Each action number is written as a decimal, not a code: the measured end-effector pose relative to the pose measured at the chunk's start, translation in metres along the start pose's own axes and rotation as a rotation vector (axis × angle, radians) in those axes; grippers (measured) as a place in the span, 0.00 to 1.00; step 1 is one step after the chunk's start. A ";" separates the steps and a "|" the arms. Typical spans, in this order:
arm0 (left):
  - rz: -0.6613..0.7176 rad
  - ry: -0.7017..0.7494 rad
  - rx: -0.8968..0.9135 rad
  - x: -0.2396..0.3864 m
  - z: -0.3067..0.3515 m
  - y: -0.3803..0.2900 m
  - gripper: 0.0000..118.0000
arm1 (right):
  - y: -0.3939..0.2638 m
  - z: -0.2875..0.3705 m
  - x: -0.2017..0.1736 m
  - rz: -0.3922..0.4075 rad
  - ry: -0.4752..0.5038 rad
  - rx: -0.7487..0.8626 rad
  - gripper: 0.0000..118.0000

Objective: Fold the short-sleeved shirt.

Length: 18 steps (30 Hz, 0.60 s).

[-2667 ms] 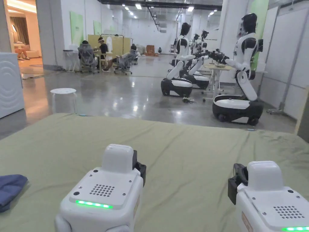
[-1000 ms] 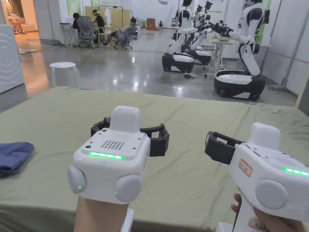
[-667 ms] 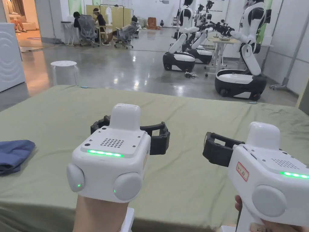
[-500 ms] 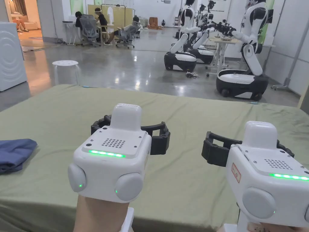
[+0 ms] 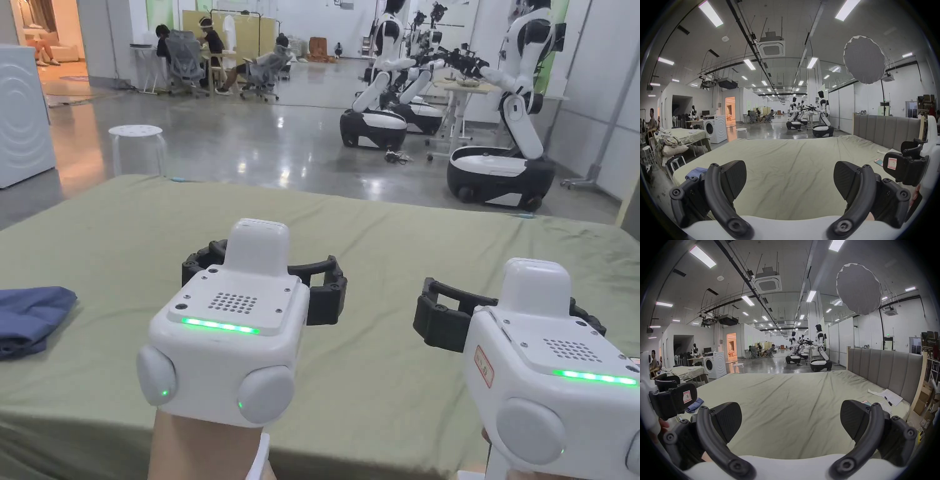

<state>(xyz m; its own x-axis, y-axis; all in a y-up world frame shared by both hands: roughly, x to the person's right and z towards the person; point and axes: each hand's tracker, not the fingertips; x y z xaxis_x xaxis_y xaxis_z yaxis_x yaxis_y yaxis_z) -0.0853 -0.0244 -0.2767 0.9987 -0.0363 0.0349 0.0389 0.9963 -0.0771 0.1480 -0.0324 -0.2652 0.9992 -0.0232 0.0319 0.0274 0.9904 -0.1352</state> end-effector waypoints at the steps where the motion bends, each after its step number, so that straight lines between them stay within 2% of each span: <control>1: -0.004 -0.001 0.000 0.001 0.000 0.000 0.91 | -0.001 -0.001 0.000 0.003 -0.005 -0.004 1.00; 18: 0.010 -0.014 -0.006 0.001 0.001 -0.001 0.91 | -0.005 -0.005 -0.003 0.045 -0.025 -0.030 1.00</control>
<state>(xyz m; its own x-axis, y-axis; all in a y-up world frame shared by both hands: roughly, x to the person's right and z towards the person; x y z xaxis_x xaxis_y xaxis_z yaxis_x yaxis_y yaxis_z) -0.0848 -0.0258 -0.2757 0.9985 -0.0248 0.0478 0.0287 0.9961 -0.0830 0.1446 -0.0384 -0.2696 0.9984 0.0254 0.0498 -0.0167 0.9859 -0.1664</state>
